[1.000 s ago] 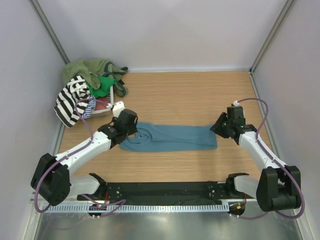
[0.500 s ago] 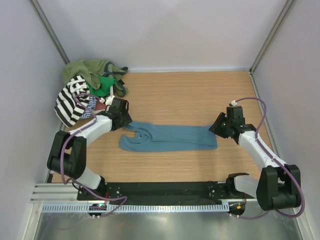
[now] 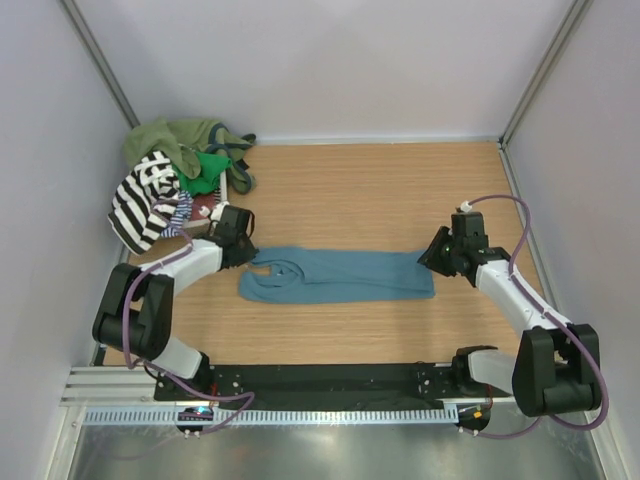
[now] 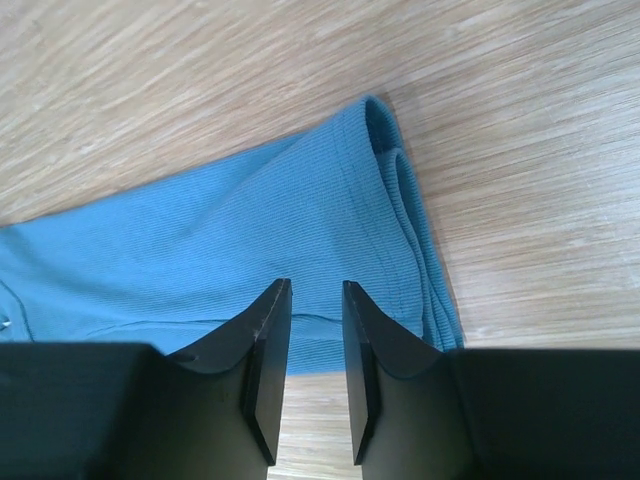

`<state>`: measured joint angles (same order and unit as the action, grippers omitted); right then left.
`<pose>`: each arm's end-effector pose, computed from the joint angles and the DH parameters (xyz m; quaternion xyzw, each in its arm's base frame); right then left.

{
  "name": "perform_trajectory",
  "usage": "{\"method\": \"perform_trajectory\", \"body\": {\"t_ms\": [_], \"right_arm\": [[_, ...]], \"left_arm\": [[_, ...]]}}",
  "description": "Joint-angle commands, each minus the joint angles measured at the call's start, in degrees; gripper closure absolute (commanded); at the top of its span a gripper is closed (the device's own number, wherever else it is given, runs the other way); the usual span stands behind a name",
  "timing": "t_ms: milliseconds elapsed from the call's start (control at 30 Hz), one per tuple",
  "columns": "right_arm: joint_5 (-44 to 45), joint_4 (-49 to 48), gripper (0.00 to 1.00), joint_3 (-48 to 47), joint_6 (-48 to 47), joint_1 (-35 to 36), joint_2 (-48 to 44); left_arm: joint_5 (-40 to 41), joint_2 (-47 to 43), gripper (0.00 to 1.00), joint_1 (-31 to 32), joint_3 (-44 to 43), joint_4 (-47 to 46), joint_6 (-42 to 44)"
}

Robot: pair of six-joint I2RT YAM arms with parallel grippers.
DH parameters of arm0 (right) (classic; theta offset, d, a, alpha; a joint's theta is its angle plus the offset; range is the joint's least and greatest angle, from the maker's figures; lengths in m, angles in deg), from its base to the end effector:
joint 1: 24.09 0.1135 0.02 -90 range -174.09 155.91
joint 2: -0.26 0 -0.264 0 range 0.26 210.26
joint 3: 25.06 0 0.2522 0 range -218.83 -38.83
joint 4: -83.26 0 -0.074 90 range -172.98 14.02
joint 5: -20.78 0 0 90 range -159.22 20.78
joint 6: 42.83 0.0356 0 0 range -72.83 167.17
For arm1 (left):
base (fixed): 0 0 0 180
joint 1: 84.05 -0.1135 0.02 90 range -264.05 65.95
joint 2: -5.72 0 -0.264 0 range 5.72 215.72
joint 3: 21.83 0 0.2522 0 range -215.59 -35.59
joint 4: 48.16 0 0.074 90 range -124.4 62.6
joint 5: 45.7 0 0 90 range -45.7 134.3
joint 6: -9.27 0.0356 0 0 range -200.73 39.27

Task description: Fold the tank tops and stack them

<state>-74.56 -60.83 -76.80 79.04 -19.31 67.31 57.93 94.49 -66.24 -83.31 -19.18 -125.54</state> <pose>0.2278 0.0224 0.2047 0.2056 0.9197 0.1460 0.3010 0.2870 -0.0834 0.1715 -0.2553 0.9159 -0.0527 0.3051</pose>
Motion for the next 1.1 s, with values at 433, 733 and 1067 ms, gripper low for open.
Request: {"method": "perform_trajectory", "body": {"t_ms": [433, 733, 1067], "right_arm": [[5.1, -1.8, 0.81, 4.4, 4.9, 0.7, 6.5], [9.3, 0.7, 0.81, 2.2, 2.3, 0.8, 5.0], [9.9, 1.7, 0.78, -2.7, 1.7, 0.8, 6.3]], "left_arm": [[1.4, -6.8, 0.95, -0.5, 9.6, -6.4, -1.8], [3.5, -17.5, 0.56, -0.4, 8.0, 1.3, -0.8], [-1.0, -30.9, 0.25, -0.3, 13.5, 8.0, -6.8]]}}
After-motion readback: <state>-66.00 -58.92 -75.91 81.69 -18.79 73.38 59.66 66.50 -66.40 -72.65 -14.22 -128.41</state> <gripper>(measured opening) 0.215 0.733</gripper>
